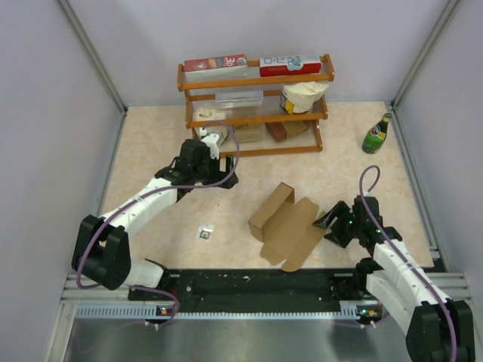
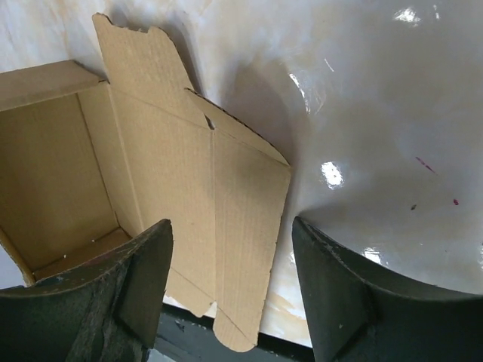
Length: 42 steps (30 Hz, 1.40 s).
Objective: Fold the paper box
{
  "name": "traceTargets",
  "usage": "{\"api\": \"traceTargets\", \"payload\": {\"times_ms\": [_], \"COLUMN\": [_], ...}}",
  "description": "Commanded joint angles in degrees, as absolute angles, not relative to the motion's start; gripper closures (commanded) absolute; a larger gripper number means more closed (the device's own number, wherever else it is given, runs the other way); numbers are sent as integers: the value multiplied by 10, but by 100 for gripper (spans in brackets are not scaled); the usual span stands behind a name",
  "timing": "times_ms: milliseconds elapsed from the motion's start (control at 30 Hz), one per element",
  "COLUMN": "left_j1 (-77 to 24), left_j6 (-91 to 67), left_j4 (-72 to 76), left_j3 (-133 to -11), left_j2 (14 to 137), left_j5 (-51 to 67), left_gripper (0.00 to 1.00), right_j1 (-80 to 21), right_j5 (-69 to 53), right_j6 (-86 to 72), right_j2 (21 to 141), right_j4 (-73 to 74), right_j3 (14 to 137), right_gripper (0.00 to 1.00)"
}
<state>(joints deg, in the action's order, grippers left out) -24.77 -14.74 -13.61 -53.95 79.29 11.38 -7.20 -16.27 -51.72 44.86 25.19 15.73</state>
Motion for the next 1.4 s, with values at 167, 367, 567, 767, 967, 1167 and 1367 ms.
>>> {"api": "traceTargets", "payload": {"times_ms": [167, 367, 567, 767, 967, 1167, 1367], "left_j1": [-245, -245, -245, -245, -245, -245, -245], "left_j6": [-151, -151, -149, -150, -146, -145, -140], "left_j4": [-105, -103, -102, -101, -104, -105, -109], "left_j3": [-534, -528, -527, -529, -529, -529, -534], "left_j2": [796, 799, 802, 808, 809, 810, 810], "left_j5": [132, 135, 140, 148, 147, 149, 148], "left_gripper": [7, 8, 8, 8, 8, 8, 9], "right_j1": [-71, -71, -71, -72, -71, -71, -71], "right_j5": [-165, -194, -196, -204, -213, -208, -216], "right_j6": [-498, -497, -487, -487, -484, -475, -461], "right_j2": [461, 426, 384, 359, 348, 349, 350], "right_j4": [207, 135, 128, 106, 88, 88, 103], "right_j3": [82, 44, 37, 27, 26, 41, 76], "right_gripper": [40, 49, 59, 68, 71, 95, 100]}}
